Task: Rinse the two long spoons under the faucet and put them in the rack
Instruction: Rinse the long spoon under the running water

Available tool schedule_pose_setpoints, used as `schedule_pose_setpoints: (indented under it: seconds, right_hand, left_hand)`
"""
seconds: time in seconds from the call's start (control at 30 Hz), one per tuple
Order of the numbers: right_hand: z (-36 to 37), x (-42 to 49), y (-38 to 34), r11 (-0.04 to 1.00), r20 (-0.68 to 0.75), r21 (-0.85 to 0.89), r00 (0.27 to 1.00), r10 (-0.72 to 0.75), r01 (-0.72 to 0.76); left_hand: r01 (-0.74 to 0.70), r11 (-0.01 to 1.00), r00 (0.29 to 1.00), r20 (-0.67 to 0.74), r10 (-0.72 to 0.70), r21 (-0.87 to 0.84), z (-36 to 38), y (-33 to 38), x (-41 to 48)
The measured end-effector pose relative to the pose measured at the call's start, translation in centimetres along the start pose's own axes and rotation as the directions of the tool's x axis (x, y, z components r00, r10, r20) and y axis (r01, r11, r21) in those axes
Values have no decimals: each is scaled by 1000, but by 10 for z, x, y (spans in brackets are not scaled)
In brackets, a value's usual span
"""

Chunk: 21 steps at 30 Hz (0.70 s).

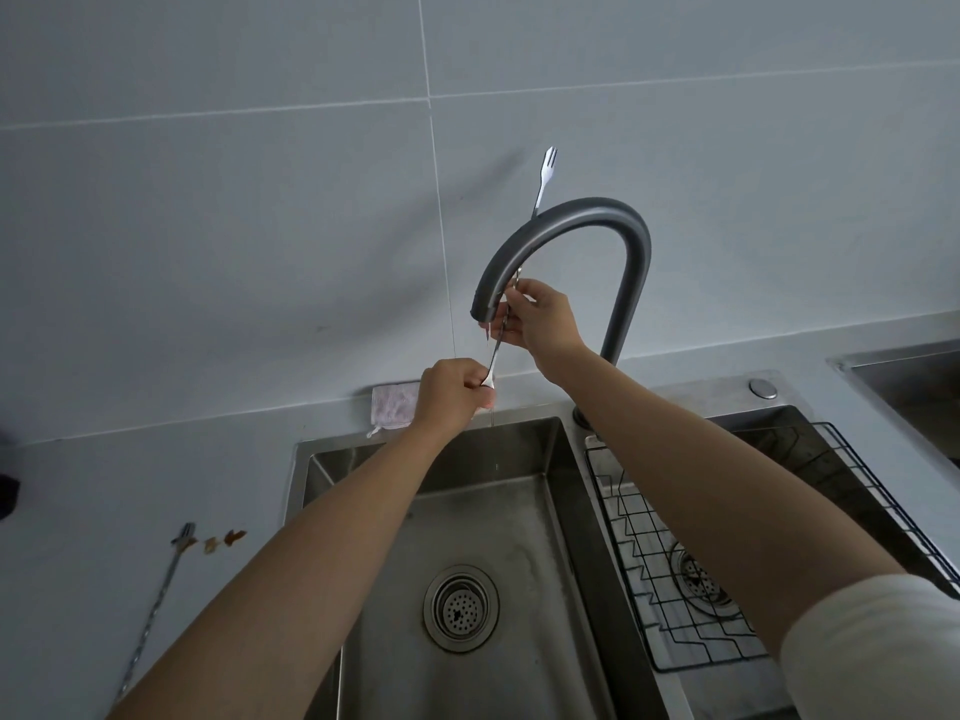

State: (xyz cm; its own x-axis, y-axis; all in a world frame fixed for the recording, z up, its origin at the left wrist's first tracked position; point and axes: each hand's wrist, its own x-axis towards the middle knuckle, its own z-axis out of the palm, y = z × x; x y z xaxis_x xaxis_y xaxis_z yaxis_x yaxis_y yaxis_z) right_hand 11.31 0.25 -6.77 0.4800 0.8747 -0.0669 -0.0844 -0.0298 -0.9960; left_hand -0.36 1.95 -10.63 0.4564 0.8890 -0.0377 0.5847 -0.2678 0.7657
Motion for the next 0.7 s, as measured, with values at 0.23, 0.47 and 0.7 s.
schedule_pose_setpoints:
  seconds: [0.23, 0.47, 0.7]
  right_hand:
    - [1, 1, -2, 1000, -25, -11, 1000, -3, 3]
    - [1, 8, -14, 998, -11, 22, 998, -61, 61]
    - [-2, 12, -21, 994, 2, 55, 995, -96, 95]
  left_hand:
    - [-37, 999, 999, 18, 37, 12, 0, 5, 3]
    - [-46, 998, 999, -18, 45, -48, -6, 17, 14]
    - [-50, 998, 998, 45, 52, -50, -3, 14, 13]
